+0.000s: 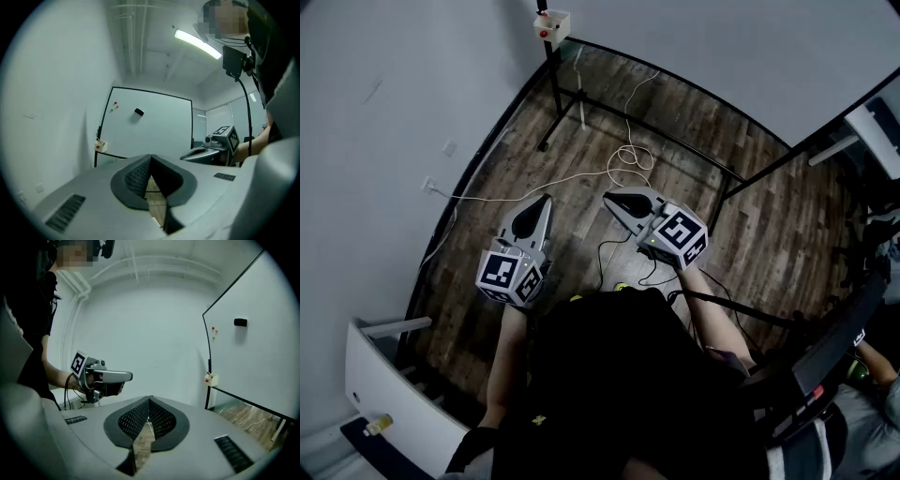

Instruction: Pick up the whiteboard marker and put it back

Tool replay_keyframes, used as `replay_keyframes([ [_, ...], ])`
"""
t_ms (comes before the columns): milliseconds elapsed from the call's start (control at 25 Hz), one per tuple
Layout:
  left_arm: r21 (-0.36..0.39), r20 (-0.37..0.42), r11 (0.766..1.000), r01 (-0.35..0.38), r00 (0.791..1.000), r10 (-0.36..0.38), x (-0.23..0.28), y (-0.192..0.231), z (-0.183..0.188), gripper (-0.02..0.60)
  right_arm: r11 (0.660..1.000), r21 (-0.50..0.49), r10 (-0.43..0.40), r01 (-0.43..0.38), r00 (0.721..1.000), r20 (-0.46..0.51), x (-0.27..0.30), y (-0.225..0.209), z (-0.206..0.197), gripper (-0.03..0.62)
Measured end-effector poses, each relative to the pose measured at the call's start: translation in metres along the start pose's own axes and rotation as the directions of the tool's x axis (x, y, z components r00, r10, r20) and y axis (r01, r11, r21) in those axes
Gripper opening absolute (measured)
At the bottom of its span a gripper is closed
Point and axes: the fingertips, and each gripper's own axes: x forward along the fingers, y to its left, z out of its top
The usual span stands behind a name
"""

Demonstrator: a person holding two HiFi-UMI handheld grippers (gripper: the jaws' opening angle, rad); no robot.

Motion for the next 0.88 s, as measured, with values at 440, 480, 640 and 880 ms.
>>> replay_keyframes([
  [440,-0.021,0.000,0.998,-0.058,0.998,0.058,0.020,0.004,0.003,0.032,0.999,0.012,0.034,-0.034,0.999,-0.014,-0.008,-0.025,-0.005,0.003],
  [480,-0.025,0.000,0.997,-0.068,0.998,0.068,0.022,0.004,0.004,0.032,0.999,0.015,0.036,-0.036,0.999,-0.014,-0.009,-0.029,-0.005,0.003],
  [640,-0.027,0.000,0.994,-0.108,0.994,0.108,0.033,0.005,0.007,0.032,0.998,0.018,0.061,-0.061,0.998,-0.024,-0.015,-0.045,-0.005,0.003],
  [880,-0.063,-0.005,0.988,-0.141,0.990,0.141,0.044,0.006,0.002,0.032,0.997,0.013,0.077,-0.076,0.996,-0.048,-0.017,-0.065,-0.011,0.003],
])
